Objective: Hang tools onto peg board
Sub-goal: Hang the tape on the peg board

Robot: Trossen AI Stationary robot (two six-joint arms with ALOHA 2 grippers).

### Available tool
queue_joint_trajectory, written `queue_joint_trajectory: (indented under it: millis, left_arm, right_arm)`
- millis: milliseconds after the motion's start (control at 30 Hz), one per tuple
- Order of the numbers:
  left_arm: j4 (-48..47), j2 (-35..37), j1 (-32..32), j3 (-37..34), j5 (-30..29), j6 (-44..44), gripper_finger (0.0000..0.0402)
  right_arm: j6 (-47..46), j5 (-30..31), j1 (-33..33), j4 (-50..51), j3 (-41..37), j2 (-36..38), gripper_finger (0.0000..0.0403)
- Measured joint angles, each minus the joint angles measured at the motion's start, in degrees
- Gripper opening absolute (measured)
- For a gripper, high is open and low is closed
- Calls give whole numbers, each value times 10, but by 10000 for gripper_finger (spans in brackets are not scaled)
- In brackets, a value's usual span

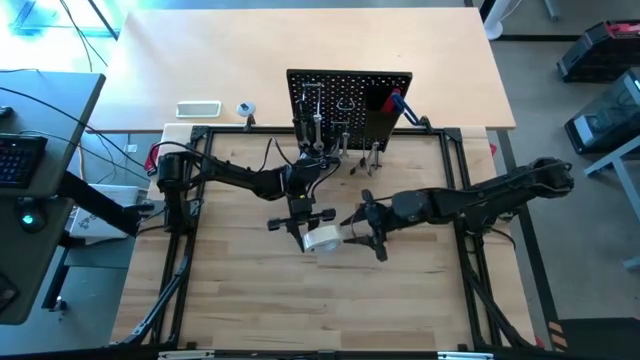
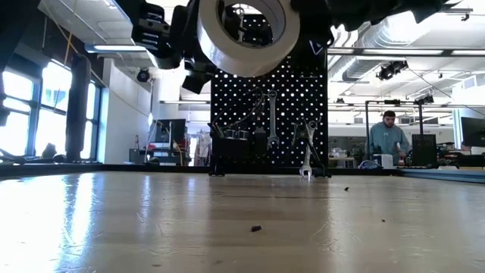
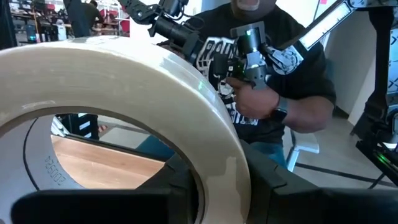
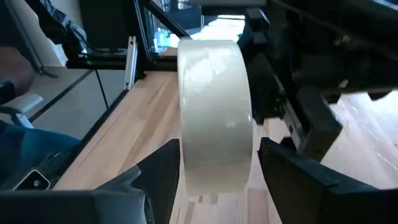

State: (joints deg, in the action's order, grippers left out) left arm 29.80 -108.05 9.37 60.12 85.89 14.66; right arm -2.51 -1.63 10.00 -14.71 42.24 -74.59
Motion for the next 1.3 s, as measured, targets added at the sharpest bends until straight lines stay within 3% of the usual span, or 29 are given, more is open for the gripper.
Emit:
queue_joint_trajectory:
  millis: [500, 733, 867, 1133, 1300]
  left_arm:
    - [2, 0, -1, 0, -3, -9, 68]
    - [1, 0, -1, 0, -11, -24, 68]
    - [1, 1, -1, 0, -20, -30, 69]
    - [1, 1, 13, -1, -47, -109, 145]
    - [3, 1, 29, 0, -51, -116, 166]
  right_arm:
    - [6, -59, -8, -66, 0, -48, 211]
    - [9, -62, -7, -63, 0, -49, 159]
    - [10, -68, -7, -61, 0, -49, 157]
    - [-18, -61, -7, -9, 0, -31, 157]
    - [-23, -77, -3, 67, 0, 20, 157]
